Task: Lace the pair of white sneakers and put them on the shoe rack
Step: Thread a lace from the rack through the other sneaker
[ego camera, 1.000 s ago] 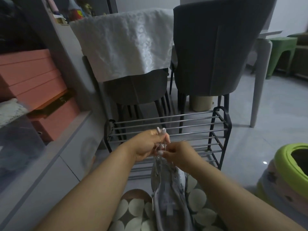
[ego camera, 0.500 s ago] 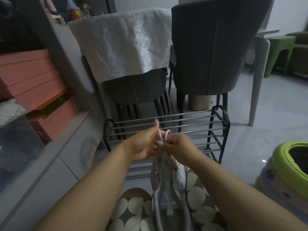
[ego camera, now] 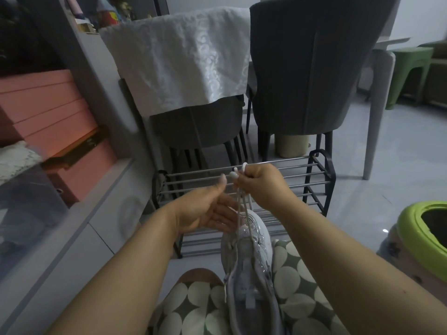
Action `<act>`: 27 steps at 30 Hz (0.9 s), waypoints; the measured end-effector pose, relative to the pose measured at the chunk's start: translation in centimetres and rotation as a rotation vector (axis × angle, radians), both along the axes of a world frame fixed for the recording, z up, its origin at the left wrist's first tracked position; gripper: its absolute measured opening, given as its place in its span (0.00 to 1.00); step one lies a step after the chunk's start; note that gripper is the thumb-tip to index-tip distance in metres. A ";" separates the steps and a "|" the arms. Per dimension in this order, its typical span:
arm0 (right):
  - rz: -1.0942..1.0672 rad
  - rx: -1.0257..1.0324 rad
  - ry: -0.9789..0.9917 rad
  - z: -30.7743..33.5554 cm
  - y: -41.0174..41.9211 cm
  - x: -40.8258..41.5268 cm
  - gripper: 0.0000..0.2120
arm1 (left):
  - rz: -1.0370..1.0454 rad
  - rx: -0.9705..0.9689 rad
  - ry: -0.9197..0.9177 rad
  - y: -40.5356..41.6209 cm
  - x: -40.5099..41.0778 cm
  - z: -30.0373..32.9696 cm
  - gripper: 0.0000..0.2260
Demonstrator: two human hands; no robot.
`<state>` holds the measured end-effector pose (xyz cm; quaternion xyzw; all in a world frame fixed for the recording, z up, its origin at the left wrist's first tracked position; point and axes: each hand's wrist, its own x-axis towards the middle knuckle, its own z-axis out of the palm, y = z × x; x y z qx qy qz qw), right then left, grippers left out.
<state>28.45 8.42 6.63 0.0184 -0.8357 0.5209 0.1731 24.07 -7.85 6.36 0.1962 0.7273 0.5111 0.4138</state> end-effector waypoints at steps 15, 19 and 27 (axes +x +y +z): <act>0.083 0.259 -0.198 2.0 0.4 1.1 0.18 | 0.334 0.135 0.287 -0.4 2.2 0.4 0.08; 0.142 0.175 -0.174 2.9 -0.3 1.4 0.19 | 0.404 -0.055 0.383 -0.9 1.8 1.0 0.08; 0.338 0.109 -0.189 4.1 -1.5 2.0 0.20 | 0.269 0.026 0.818 -0.3 2.6 1.5 0.09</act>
